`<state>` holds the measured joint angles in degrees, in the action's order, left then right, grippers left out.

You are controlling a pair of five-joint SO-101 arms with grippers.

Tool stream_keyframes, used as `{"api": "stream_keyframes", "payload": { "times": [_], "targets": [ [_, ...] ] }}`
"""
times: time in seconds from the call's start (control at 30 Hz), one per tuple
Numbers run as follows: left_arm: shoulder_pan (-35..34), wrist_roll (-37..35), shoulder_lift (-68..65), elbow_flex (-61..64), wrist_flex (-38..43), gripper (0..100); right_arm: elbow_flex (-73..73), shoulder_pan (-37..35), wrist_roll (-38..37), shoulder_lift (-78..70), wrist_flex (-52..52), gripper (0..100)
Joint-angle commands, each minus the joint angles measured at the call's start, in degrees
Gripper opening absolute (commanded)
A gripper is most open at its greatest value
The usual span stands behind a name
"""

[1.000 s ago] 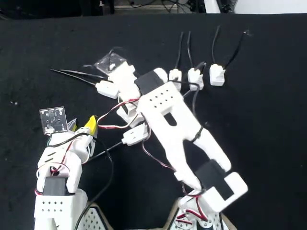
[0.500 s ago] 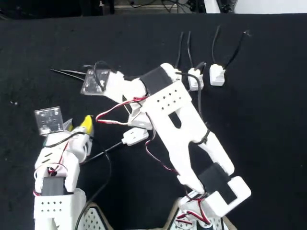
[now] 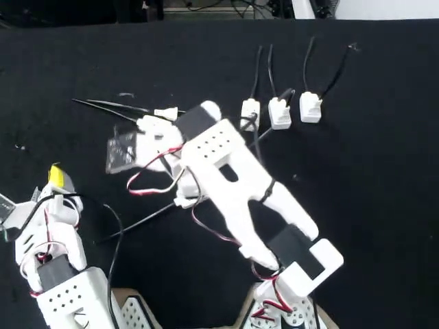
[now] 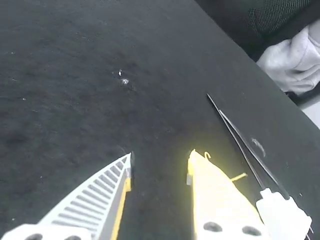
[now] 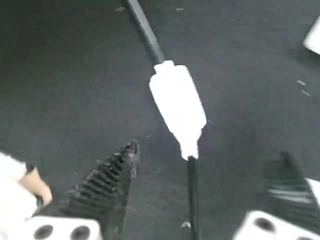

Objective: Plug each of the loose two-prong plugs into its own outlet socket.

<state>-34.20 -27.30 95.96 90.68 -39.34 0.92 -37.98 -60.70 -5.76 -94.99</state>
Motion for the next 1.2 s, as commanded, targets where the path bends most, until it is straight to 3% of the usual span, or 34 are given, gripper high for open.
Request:
{"api": "stream_keyframes", "payload": {
  "times": [0.0,0.13,0.33,0.63,0.73,0.87,1.03,1.17],
  "targets": [
    [-1.01,-0.79,0.62,-3.03,0.88,19,-4.00,-0.53,-8.18,0.31,1.76,46.6],
    [-1.01,-0.79,0.62,-3.03,0.88,19,-10.86,-0.62,-13.89,0.31,7.21,46.6],
    [-1.01,-0.79,0.62,-3.03,0.97,19,-19.82,-0.53,-14.68,0.31,20.40,45.9],
    [-0.66,-0.79,0.62,-3.03,0.88,19,-18.68,1.32,-14.07,-12.09,26.99,27.3],
    [-0.57,-0.79,0.62,-3.03,0.97,19,-12.35,3.08,-8.18,-16.22,24.70,20.1],
    [-0.57,-0.79,0.62,-3.03,1.05,19,-3.38,4.84,-0.09,-18.24,18.29,0.3],
    [-0.57,-0.79,0.62,-3.03,1.14,19,6.55,7.38,10.20,-13.93,7.47,1.2],
    [-0.57,-0.79,0.62,-3.03,1.14,19,14.02,8.44,23.56,-6.02,2.81,1.1]
  ]
}}
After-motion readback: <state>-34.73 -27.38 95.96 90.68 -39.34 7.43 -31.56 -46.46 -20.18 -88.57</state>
